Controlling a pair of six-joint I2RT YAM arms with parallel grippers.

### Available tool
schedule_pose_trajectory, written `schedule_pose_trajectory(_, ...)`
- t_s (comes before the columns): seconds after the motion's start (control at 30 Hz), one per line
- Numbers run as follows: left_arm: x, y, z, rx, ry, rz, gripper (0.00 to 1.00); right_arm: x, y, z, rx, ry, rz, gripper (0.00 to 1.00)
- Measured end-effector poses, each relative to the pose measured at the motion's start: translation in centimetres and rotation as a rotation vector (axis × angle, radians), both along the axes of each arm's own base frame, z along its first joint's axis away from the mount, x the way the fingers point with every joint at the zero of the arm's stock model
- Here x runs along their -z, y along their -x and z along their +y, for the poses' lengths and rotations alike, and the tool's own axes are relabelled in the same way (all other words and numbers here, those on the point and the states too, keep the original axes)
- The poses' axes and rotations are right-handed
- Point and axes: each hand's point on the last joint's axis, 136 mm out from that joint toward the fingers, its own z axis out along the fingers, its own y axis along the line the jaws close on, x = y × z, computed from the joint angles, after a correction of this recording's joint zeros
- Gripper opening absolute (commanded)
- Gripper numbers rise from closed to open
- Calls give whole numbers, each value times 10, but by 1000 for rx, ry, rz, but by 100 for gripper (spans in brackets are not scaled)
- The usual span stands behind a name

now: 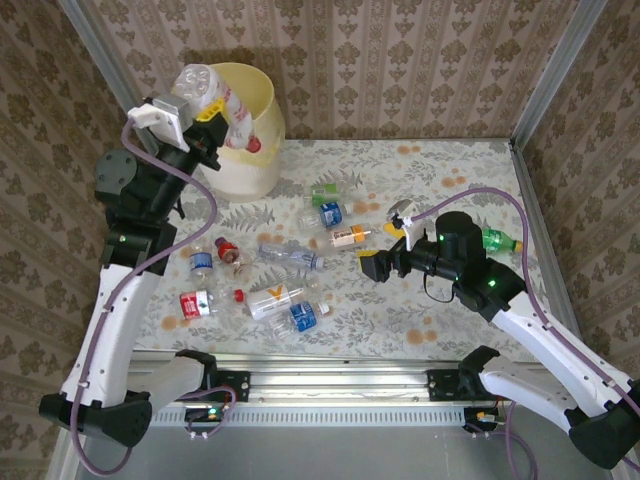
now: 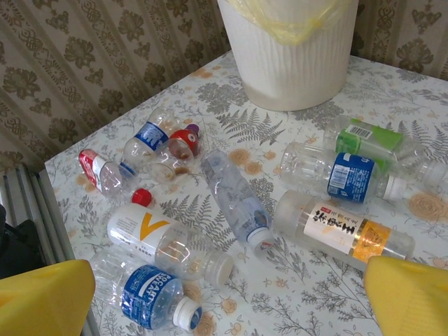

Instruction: Throw the plastic bottles in the bin

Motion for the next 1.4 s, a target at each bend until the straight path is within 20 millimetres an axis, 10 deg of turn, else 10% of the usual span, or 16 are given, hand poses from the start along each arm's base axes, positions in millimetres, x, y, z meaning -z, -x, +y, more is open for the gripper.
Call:
schedule_pose_trajectory(1.0,-32,-38,41,-122,9,-178,14,4,-1,0,-3,14,6,100)
schedule_pose_trajectory(1.4,-30,-105,64,-153,42,-140,16,14,-3,2,-6,36,31,100)
